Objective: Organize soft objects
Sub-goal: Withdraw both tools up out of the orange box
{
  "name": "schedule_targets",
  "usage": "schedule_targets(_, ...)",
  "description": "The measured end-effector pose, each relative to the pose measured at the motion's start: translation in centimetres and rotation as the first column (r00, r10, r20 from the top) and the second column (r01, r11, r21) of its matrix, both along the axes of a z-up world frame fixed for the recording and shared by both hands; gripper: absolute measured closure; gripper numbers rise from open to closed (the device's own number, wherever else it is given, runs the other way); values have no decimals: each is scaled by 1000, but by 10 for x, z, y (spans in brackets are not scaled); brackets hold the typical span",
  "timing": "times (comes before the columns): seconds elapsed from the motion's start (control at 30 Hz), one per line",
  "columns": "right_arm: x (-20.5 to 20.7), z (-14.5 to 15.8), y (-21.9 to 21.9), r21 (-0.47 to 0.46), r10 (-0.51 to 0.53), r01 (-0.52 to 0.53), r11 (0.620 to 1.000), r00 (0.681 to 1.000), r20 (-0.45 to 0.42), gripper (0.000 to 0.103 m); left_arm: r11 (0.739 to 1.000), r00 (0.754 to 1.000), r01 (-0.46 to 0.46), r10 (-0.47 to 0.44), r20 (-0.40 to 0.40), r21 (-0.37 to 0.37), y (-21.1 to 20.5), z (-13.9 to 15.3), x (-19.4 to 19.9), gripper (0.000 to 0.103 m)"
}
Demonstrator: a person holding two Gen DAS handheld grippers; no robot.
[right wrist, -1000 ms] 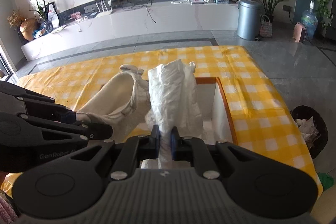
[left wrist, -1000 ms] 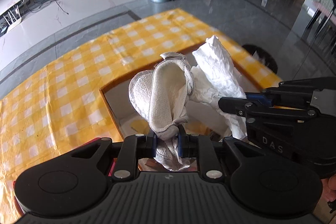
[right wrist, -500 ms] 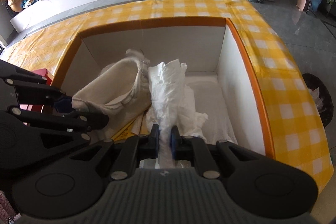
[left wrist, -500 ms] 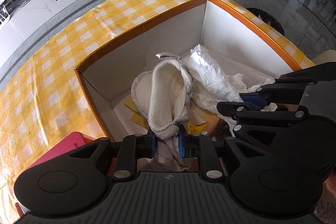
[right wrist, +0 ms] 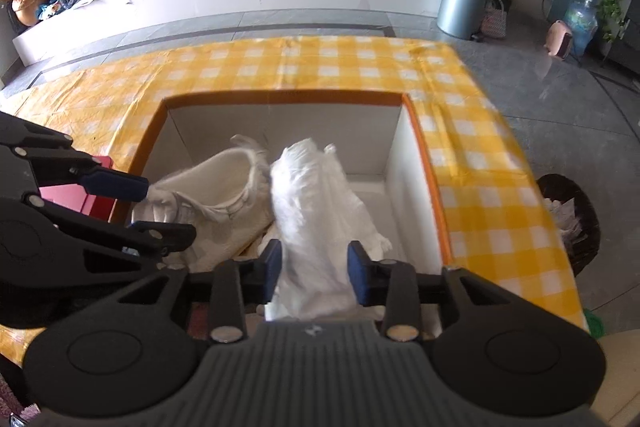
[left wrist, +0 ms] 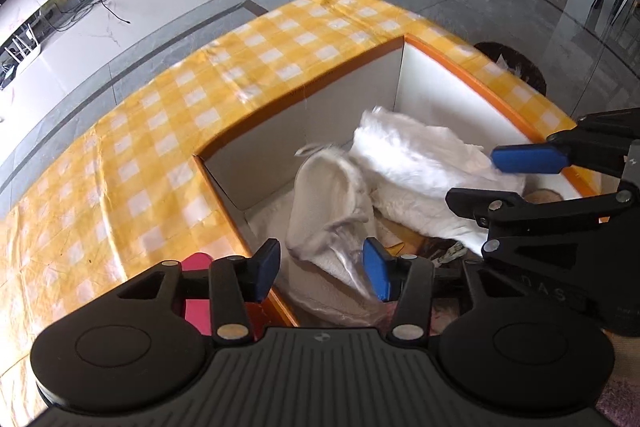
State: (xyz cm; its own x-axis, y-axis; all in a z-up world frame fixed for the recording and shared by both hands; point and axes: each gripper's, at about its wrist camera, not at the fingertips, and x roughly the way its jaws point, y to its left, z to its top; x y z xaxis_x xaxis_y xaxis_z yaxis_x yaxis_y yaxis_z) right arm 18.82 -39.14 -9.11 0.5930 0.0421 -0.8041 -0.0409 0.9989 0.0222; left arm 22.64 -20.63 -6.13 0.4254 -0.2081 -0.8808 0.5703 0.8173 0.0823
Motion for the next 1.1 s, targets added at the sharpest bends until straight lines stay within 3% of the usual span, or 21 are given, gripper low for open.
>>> schedule_targets(0.1, -11, 13, 0, -8, -17, 17, 1000, 999, 30, 52, 998, 1000, -3, 4, 13, -60, 12, 18, -8, 46)
schedule_targets(0.37, -59, 48, 19, -15, -56, 59, 998, 985, 163, 51, 973, 994, 0, 26, 108, -231, 61, 62, -51, 46)
schedule_targets(0.57, -101, 59, 51, 7, -78, 79, 997, 959, 272, 48, 958, 975, -13, 75, 208, -285, 100, 77, -92, 46)
schedule_targets(0.77, -141, 54, 83, 99, -135, 109, 989, 941, 311, 48, 944, 955, -94, 175, 239, -318, 144, 74, -124, 46)
schedule_targets(1.1, -176, 25, 148, 160, -106, 63, 985, 955, 278, 47, 882, 920, -297, 366, 137, -366, 231, 38, -162, 46)
